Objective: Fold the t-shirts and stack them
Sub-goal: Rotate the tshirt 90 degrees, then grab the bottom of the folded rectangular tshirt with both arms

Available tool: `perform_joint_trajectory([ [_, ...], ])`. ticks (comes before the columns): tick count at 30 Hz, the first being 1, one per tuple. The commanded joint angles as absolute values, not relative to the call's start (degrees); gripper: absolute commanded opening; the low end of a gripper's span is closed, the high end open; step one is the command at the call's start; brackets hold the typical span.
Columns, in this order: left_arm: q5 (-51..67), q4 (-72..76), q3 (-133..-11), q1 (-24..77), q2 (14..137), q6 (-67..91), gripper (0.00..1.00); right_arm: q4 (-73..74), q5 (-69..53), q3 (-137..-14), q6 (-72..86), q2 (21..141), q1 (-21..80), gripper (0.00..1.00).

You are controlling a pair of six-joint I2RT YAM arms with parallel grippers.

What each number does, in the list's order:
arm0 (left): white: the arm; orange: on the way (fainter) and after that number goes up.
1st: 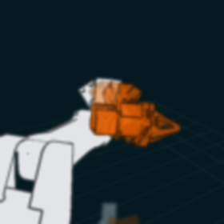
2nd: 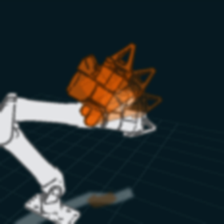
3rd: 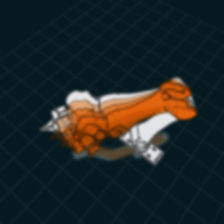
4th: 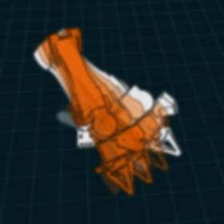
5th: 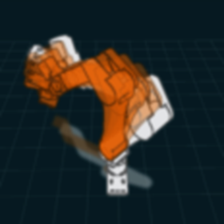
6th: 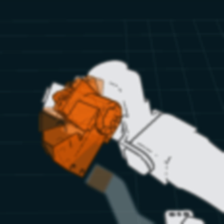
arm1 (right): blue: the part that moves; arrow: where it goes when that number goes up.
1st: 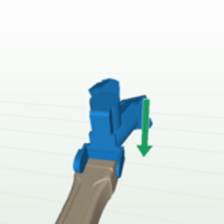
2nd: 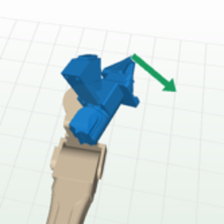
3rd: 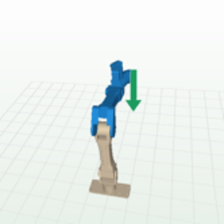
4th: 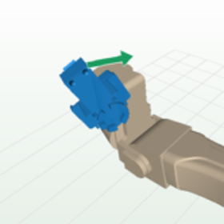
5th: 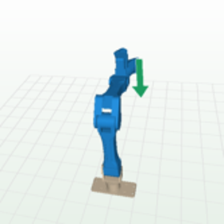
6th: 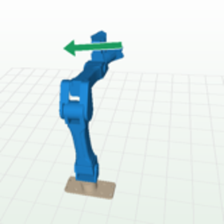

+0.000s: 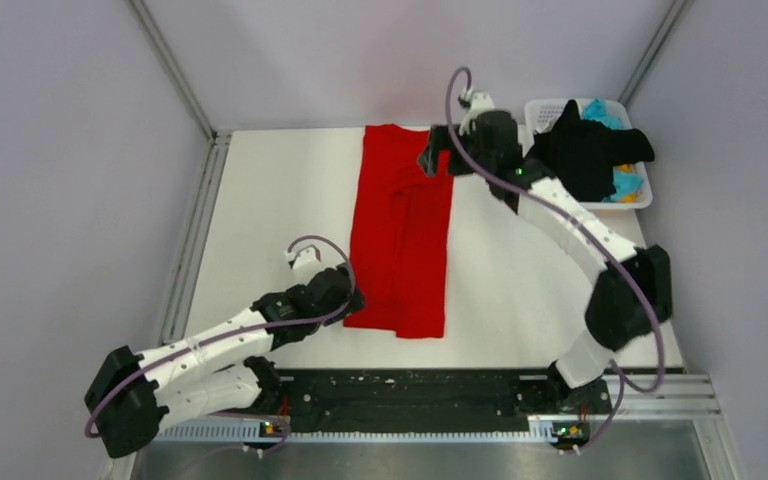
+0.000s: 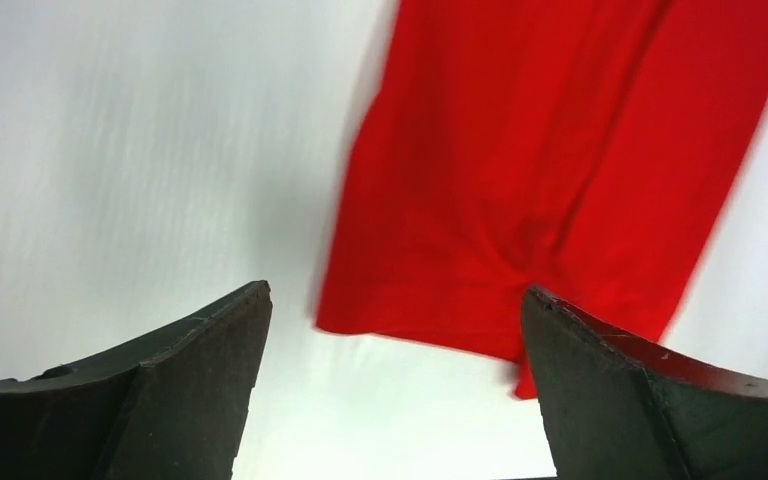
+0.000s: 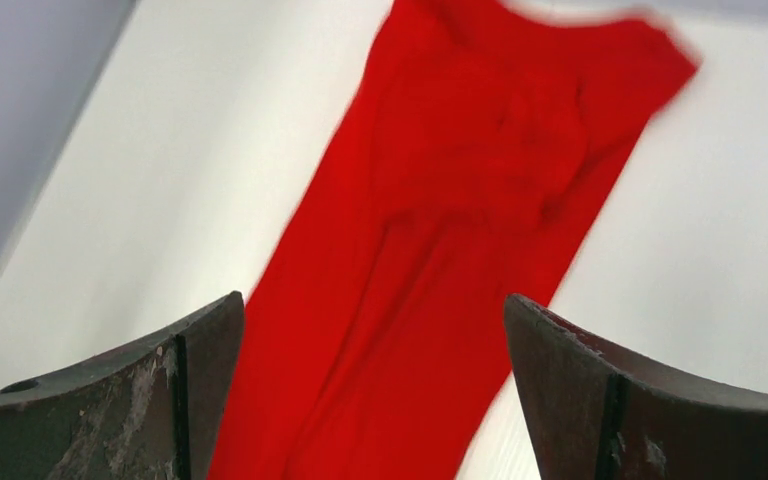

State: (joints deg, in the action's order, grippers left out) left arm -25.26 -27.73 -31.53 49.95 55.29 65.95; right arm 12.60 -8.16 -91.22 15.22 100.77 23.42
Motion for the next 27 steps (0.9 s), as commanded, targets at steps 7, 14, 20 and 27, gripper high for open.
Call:
perform_joint_trajectory([
  [7, -16.00, -23.41, -25.90, 49.14, 58.89, 57.85, 0.95, 3.84, 6.53, -43.98, 33.32, 72.91, 42.15, 0.97],
  [14, -16.38, -29.05, -28.69, 49.22, 66.99, 57.63, 0.68, 4.90, 5.35, -36.49, 37.59, 70.00, 47.05, 0.95],
  [20, -11.06, -24.75, -27.74, 49.22, 71.50, 56.21, 0.32, 10.31, 10.52, -36.20, 39.07, 69.54, 52.36, 0.92],
  [27, -10.99, -28.44, -29.22, 49.22, 70.47, 56.08, 0.00, 13.79, 10.31, -34.60, 38.29, 69.67, 58.30, 0.81],
])
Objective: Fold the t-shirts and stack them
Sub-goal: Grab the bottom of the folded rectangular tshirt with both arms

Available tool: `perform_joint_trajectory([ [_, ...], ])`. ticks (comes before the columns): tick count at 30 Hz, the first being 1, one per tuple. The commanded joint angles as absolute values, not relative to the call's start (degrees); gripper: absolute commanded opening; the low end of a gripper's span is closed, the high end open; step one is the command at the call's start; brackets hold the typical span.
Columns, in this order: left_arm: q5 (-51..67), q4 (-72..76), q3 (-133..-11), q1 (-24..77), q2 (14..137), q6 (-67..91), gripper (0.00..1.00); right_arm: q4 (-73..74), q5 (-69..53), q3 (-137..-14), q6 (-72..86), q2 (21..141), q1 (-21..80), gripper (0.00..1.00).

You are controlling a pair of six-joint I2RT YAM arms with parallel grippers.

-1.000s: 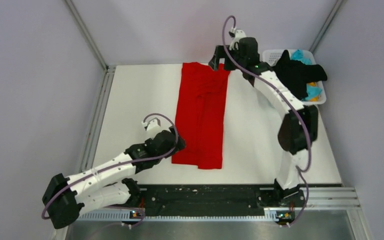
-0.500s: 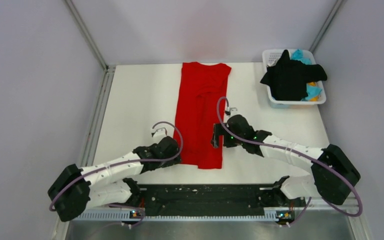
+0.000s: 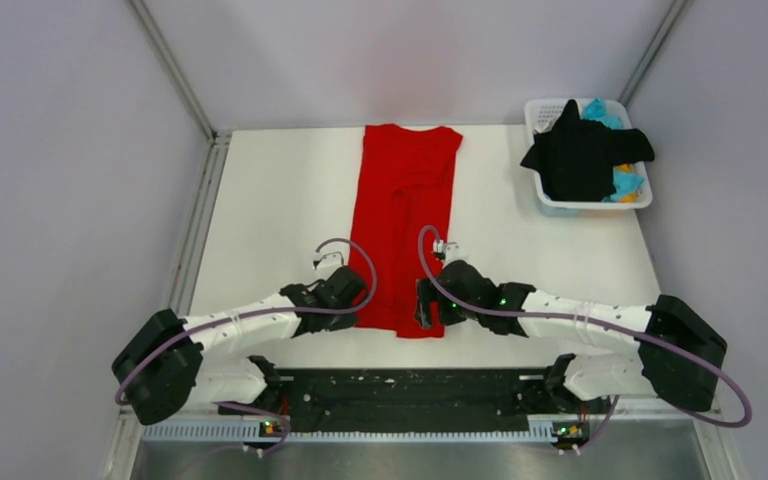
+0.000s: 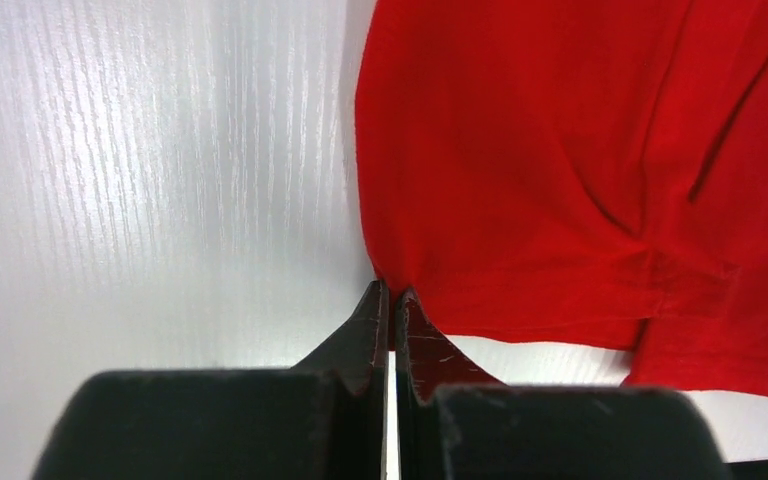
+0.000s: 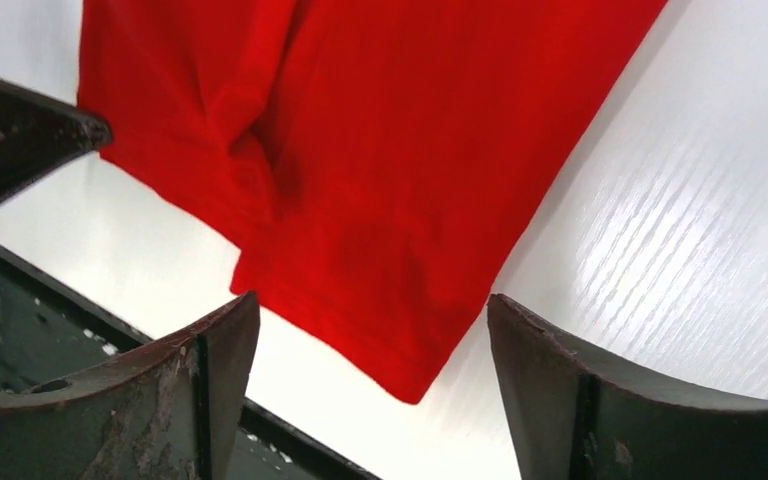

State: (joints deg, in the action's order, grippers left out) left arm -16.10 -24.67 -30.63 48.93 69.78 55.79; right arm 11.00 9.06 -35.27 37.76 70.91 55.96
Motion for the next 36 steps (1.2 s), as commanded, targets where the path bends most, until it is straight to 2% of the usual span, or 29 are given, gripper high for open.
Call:
perform_joint_trajectory([
  [1, -10.56, -28.70, -29.11, 49.22, 69.84, 56.07, 0.00, 14.09, 9.99, -34.35, 38.29, 69.72, 58.98, 0.79],
  [6, -7.86, -29.34, -28.30, 49.22, 67.39, 55.04, 0.00, 14.15, 6.89, -32.17, 39.09, 70.09, 60.57, 0.71],
  [14, -4.67, -26.36, -26.54, 49.21, 67.28, 54.27, 0.00, 12.32, 10.05, -28.11, 41.45, 69.57, 60.68, 0.61],
  [16, -3.27, -25.93, -26.63, 49.22, 67.61, 53.86, 0.00, 12.26, 8.55, -27.76, 41.48, 69.25, 60.68, 0.51],
  [18, -2.68, -25.84, -26.63, 49.22, 67.55, 53.52, 0.00, 12.27, 6.43, -27.33, 41.38, 69.05, 60.74, 0.34],
  [23, -6.48, -31.86, -26.90, 49.22, 65.31, 52.55, 0.00, 18.72, 7.66, -26.96, 44.24, 68.06, 60.74, 0.02],
  [31, -1.51, -37.04, -25.15, 49.22, 62.22, 52.47, 0.00, 22.61, 3.20, -23.24, 46.95, 59.78, 60.75, 0.00],
  [36, 5.51, -36.34, -24.49, 49.23, 59.59, 51.85, 0.00, 18.20, -2.65, -21.22, 46.11, 57.84, 60.95, 0.00],
])
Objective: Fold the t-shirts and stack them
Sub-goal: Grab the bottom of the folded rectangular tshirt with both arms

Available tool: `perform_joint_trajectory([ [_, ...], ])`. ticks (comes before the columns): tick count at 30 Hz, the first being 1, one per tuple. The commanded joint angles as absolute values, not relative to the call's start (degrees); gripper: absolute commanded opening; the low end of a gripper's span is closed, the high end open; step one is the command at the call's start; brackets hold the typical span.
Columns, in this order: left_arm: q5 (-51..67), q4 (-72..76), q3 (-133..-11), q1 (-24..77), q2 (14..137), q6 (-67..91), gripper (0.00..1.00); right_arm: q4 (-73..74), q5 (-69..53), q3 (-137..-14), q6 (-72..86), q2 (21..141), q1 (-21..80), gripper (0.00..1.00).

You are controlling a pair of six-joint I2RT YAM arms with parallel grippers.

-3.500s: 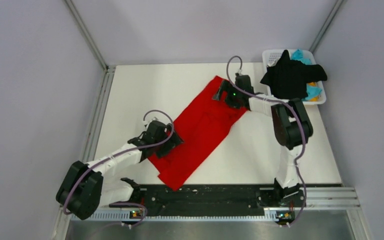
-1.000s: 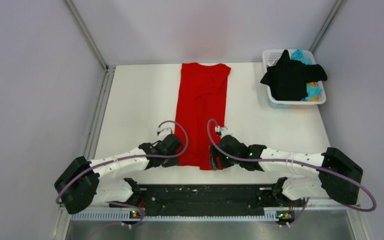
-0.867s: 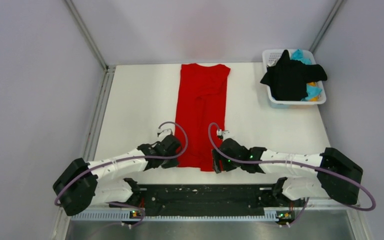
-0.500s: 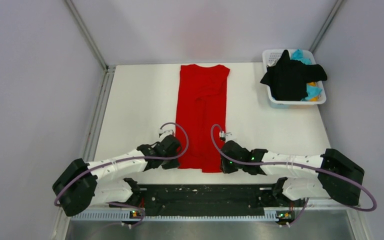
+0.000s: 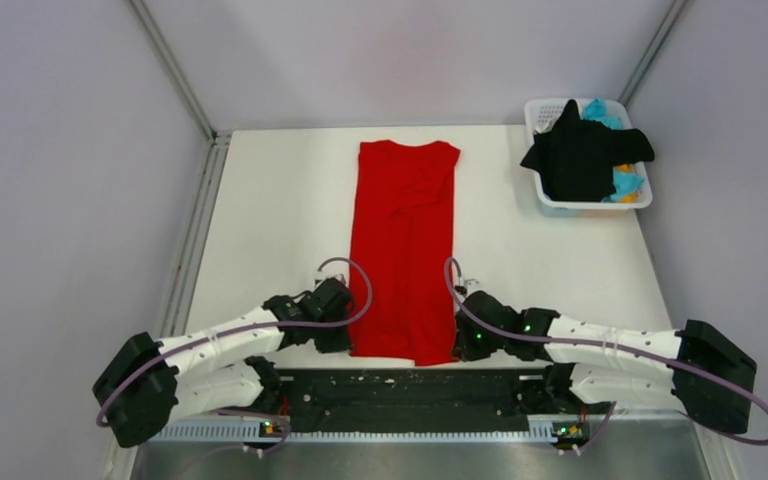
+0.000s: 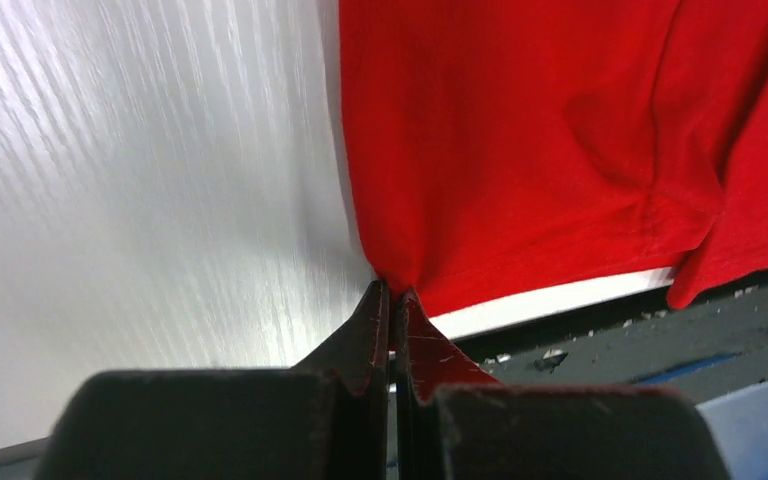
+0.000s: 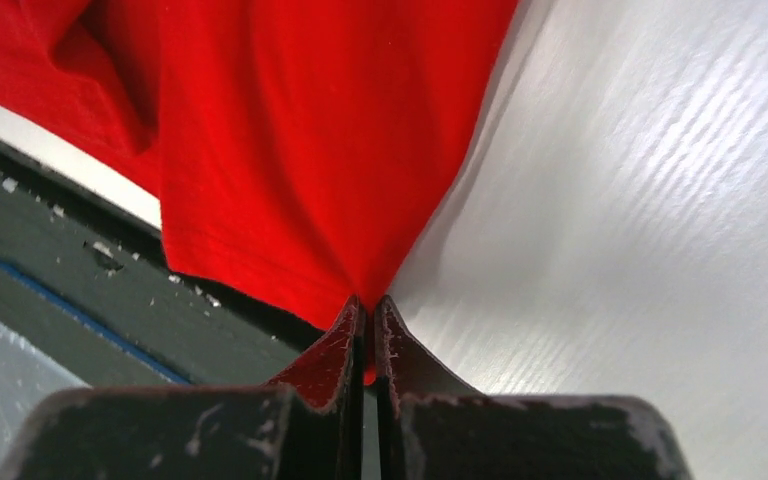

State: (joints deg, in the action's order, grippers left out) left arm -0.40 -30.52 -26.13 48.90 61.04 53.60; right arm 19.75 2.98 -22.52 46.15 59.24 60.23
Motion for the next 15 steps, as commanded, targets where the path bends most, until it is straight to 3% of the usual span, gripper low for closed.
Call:
perform_joint_trajectory([
  [1, 6.01, -36.35, -24.58, 49.22, 59.11, 51.90, 0.00, 17.13, -3.39, -21.22, 45.87, 57.83, 61.22, 0.00],
  [15, -6.55, -33.58, -32.43, 49.17, 56.70, 54.87, 0.00, 17.22, 9.16, -29.11, 42.02, 54.71, 62.00, 0.00],
])
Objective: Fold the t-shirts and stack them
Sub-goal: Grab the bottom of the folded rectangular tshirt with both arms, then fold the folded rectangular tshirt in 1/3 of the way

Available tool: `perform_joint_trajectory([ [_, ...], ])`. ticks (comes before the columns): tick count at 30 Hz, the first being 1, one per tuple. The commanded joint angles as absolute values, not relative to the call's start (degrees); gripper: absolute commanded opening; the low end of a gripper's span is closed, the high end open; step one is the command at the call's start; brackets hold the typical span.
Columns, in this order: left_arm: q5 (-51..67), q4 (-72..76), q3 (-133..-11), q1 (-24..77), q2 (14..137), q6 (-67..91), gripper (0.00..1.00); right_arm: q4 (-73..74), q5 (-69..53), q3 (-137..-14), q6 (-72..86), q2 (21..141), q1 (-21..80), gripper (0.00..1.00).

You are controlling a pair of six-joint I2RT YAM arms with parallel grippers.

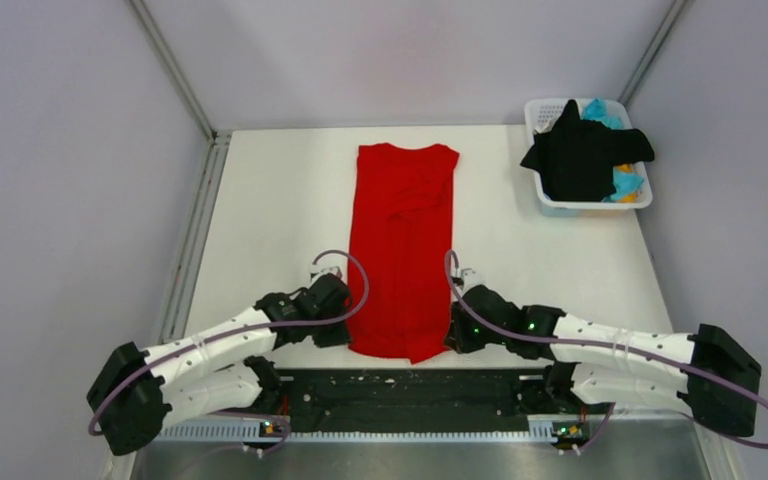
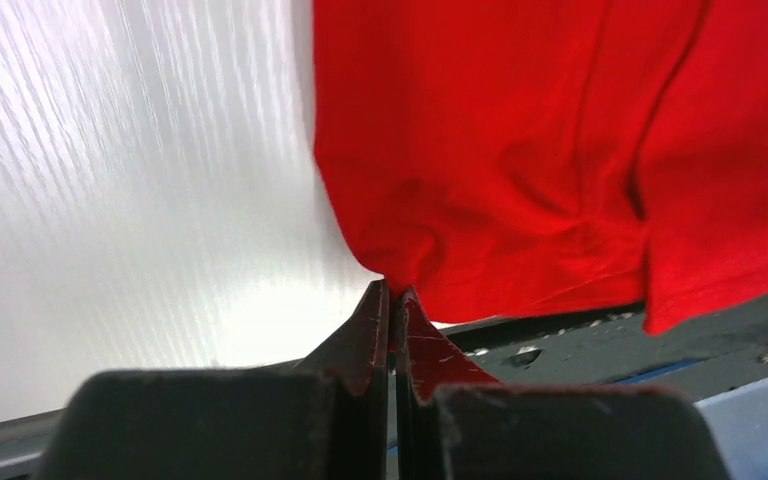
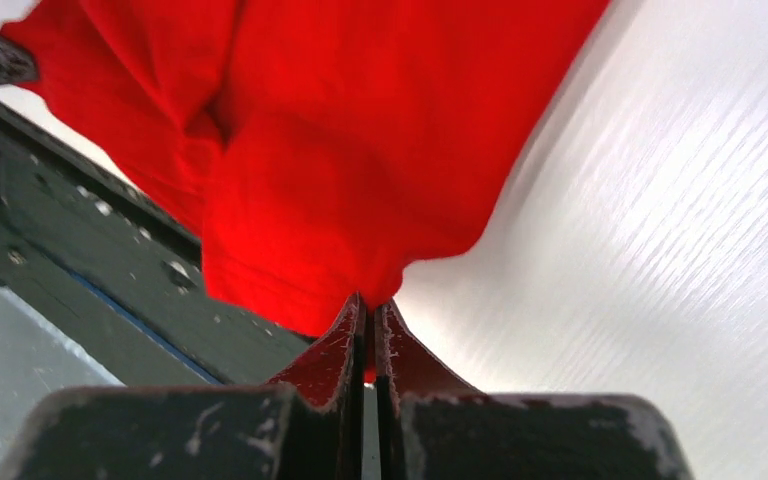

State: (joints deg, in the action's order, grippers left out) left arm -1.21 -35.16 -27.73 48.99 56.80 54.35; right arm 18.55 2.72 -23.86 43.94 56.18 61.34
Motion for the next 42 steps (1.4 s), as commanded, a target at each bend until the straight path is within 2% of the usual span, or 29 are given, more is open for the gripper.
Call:
perform_joint_trajectory([
  [1, -7.27, -33.11, -33.49, 49.14, 56.95, 54.76, 0.00, 17.40, 10.68, -29.98, 41.98, 54.93, 62.02, 0.00],
  [6, -14.55, -32.01, -39.54, 48.81, 59.88, 53.62, 0.00, 17.53, 19.33, -34.27, 40.79, 55.82, 61.84, 0.00],
  [11, -16.05, -30.93, -46.32, 45.97, 64.24, 49.97, 0.00, 16.49, 22.79, -38.81, 37.94, 59.30, 59.36, 0.00],
  [21, -9.03, -22.96, -55.90, 32.95, 78.07, 43.77, 0.00, 7.59, 16.86, -42.64, 31.51, 67.56, 46.21, 0.00],
  [27, -10.63, -22.08, -63.95, 31.42, 84.22, 39.50, 0.00, 4.61, 13.99, -46.10, 28.42, 74.10, 40.06, 0.00],
  [42, -6.35, -23.63, -78.48, 24.60, 100.06, 35.38, 0.00, -1.06, 8.88, -55.70, 25.29, 87.91, 31.10, 0.00],
])
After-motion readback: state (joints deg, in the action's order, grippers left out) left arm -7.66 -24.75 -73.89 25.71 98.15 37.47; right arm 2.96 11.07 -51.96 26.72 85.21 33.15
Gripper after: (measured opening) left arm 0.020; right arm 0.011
